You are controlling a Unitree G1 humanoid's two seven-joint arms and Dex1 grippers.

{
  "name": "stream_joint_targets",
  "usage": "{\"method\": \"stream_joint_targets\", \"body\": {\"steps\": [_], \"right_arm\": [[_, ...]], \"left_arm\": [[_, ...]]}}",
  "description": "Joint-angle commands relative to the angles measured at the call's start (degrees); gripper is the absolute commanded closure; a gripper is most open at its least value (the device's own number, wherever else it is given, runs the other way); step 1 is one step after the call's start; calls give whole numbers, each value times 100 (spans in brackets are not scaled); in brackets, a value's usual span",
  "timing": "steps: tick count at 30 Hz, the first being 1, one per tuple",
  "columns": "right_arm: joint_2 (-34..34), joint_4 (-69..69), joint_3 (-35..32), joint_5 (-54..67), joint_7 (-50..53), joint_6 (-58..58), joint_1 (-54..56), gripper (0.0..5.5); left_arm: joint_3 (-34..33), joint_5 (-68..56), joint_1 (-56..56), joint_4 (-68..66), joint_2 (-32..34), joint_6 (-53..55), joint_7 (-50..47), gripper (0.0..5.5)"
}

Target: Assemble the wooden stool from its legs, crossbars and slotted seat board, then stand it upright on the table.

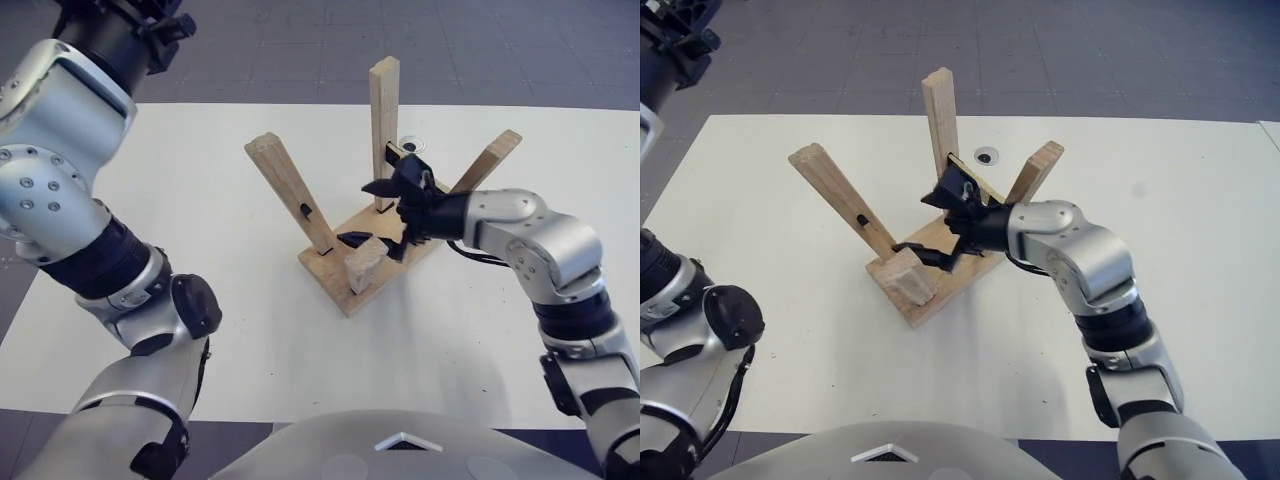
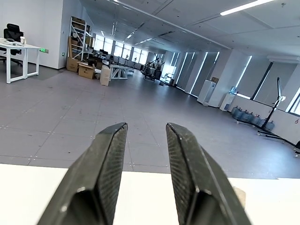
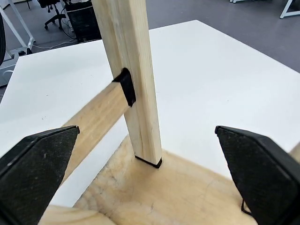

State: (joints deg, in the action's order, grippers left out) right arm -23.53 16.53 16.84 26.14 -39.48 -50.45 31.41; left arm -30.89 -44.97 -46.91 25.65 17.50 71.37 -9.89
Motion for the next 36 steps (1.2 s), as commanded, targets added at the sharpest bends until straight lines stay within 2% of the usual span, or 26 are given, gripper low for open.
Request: {"method": "stream_joint_targets", "body": {"steps": [1, 5, 10, 16, 19, 21, 24, 26, 29, 32, 34, 36], "right_arm": [[-47, -283, -179, -384, 300, 260, 126, 14], [-79, -225, -466, -463, 418, 261, 366, 14], [-157, 300, -1222, 60, 406, -252, 805, 14], [195, 359, -3017, 1834, 947, -1356, 2113, 14], [64, 68, -3691, 2420, 1366, -1637, 2777, 14], [-427, -230, -3874, 2382, 1361, -1586, 3037, 14], [-1551, -1074, -3775, 1592, 993, -912, 2974, 14], [-2206, -1771, -3744, 1067, 762, -341, 2924, 14], [-2815, -3012, -3535, 206, 534, 786, 2856, 14], [-2889, -4539, -3253, -540, 501, 1992, 2896, 14], [-2684, -5193, -2942, -902, 352, 2561, 2673, 14], [-2319, -5637, -2605, -1133, 62, 2936, 2330, 14]], "left_arm": [[3, -209, 65, 628, -524, 467, -531, 398], [-231, -300, -74, 935, -664, 734, -805, 398], [-411, -550, -387, 1048, -644, 1086, -849, 398], [-799, -1133, -840, 1041, -418, 1817, -524, 398], [-1019, -2013, -885, 976, -156, 2096, -337, 398], [-1151, -3349, -307, 793, 523, 2102, -177, 398], [-1028, -5954, 1686, 564, 2422, 1180, -40, 398], [-1340, -6680, 2533, 543, 3154, 757, 624, 398], [-1570, -6803, 3560, 933, 3712, 76, 2012, 398], [-1579, -6803, 5034, 1576, 4056, -484, 3337, 398], [-1255, -6788, 5778, 1893, 4312, -173, 3458, 398], [-416, -5703, 6044, 2053, 4559, 215, 3625, 398]]}}
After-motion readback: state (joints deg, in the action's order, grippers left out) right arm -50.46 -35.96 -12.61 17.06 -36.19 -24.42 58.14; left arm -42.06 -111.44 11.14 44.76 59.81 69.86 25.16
